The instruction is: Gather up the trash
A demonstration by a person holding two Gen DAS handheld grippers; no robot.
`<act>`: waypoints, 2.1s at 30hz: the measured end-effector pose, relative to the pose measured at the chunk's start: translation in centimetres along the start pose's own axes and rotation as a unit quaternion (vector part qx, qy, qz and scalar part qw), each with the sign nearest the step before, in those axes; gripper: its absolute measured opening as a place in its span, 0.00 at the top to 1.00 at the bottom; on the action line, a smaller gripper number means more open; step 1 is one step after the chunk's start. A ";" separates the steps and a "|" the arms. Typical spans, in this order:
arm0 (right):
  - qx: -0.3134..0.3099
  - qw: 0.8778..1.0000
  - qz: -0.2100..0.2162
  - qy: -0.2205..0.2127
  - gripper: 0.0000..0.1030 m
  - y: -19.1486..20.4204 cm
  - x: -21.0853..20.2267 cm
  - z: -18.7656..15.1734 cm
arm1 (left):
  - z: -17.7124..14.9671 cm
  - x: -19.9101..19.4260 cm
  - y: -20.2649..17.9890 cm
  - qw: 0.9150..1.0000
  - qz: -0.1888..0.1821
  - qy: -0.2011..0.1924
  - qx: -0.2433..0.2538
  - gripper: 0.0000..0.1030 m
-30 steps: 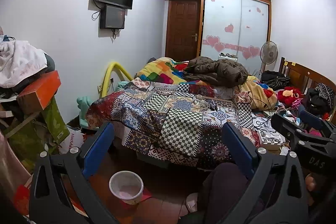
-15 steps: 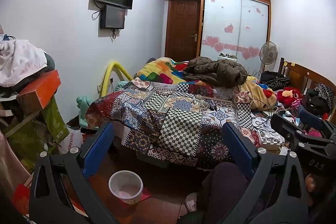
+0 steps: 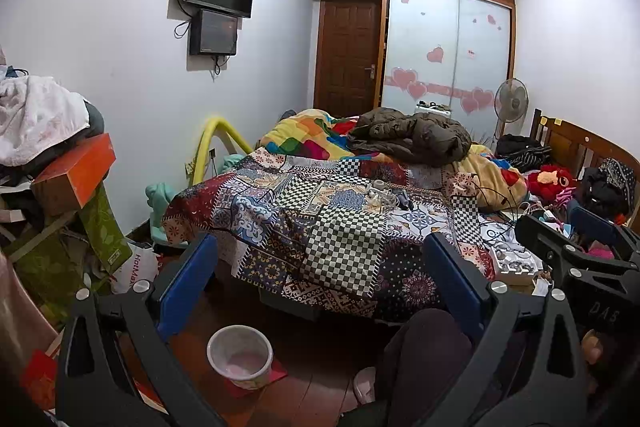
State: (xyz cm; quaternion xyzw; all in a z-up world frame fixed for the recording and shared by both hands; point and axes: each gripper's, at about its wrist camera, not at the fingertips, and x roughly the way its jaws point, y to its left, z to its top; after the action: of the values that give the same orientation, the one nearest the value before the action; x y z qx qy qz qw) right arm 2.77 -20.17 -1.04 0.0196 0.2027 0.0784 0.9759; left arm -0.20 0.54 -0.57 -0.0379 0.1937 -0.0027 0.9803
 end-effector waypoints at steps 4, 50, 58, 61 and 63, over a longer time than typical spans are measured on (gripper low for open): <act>0.000 1.000 0.000 0.001 0.00 0.0 0.0 0.0 | 0.0 0.0 0.0 1.000 0.001 -0.001 0.000 0.00; 0.002 1.000 -0.024 -0.016 0.00 -7.5 9.9 6.8 | 8.9 13.3 -4.6 1.000 -0.008 -0.019 -0.010 0.00; 0.017 0.999 -0.052 0.004 0.00 -14.1 16.4 8.3 | 10.6 23.2 -7.8 1.000 -0.018 0.020 -0.012 0.00; 0.023 0.999 -0.041 0.015 0.00 -16.2 19.1 8.6 | 10.8 27.3 -9.0 0.999 -0.007 0.035 -0.014 0.00; 0.021 0.999 -0.036 0.023 0.00 -17.3 20.9 8.8 | 10.8 30.0 -9.7 0.999 -0.006 0.049 -0.014 0.00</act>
State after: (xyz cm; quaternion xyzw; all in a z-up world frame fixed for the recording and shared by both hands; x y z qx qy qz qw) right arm 27.67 -33.90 -2.35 0.0315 0.2273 0.0398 0.9725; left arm 31.79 -8.94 -1.24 -0.0529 0.2412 -0.0075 0.9690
